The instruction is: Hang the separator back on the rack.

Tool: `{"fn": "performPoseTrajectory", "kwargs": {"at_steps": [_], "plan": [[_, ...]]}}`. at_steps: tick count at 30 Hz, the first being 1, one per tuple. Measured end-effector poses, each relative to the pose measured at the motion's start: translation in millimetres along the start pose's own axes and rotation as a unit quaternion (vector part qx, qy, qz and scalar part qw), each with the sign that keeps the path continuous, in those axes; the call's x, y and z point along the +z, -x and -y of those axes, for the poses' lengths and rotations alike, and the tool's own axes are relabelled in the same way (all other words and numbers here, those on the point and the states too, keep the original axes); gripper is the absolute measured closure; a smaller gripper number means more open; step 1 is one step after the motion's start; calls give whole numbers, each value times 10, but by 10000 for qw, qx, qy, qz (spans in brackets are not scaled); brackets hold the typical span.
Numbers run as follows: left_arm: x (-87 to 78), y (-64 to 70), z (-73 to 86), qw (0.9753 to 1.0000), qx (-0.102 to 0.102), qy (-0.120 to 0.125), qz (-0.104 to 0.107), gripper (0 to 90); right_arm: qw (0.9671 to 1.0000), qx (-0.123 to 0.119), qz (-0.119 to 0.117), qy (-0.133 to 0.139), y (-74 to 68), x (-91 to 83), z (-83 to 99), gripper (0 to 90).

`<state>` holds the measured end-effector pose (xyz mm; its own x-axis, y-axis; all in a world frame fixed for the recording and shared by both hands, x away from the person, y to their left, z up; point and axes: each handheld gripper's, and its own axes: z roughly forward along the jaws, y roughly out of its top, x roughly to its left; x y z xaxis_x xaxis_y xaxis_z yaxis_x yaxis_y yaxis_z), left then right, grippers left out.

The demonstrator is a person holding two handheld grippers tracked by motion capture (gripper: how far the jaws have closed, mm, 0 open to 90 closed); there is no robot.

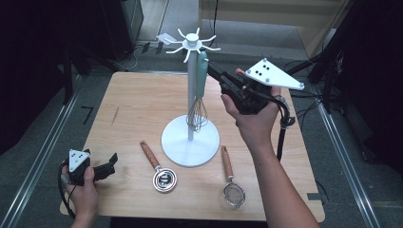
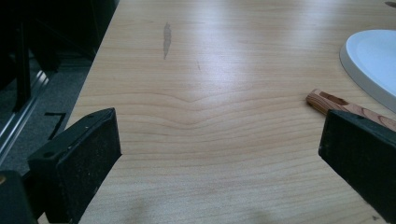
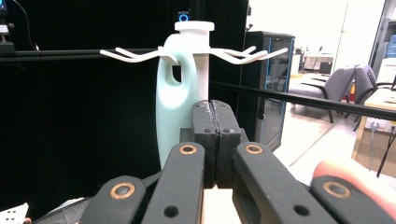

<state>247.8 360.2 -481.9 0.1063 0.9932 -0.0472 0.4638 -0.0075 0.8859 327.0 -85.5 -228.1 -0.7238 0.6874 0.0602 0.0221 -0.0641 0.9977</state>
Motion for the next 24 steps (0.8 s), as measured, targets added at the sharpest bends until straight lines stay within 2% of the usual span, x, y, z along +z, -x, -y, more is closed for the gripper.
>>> {"fn": "performPoseTrajectory", "kwargs": {"at_steps": [9,24], "plan": [[1,0,-1,10000,3,-7,-1,0,9999,24,-131,29,-61,38,-2,900],[0,-1,-1,10000,8,-4,6,0,9993,-95,-343,-80,-296,193,40,900]]}}
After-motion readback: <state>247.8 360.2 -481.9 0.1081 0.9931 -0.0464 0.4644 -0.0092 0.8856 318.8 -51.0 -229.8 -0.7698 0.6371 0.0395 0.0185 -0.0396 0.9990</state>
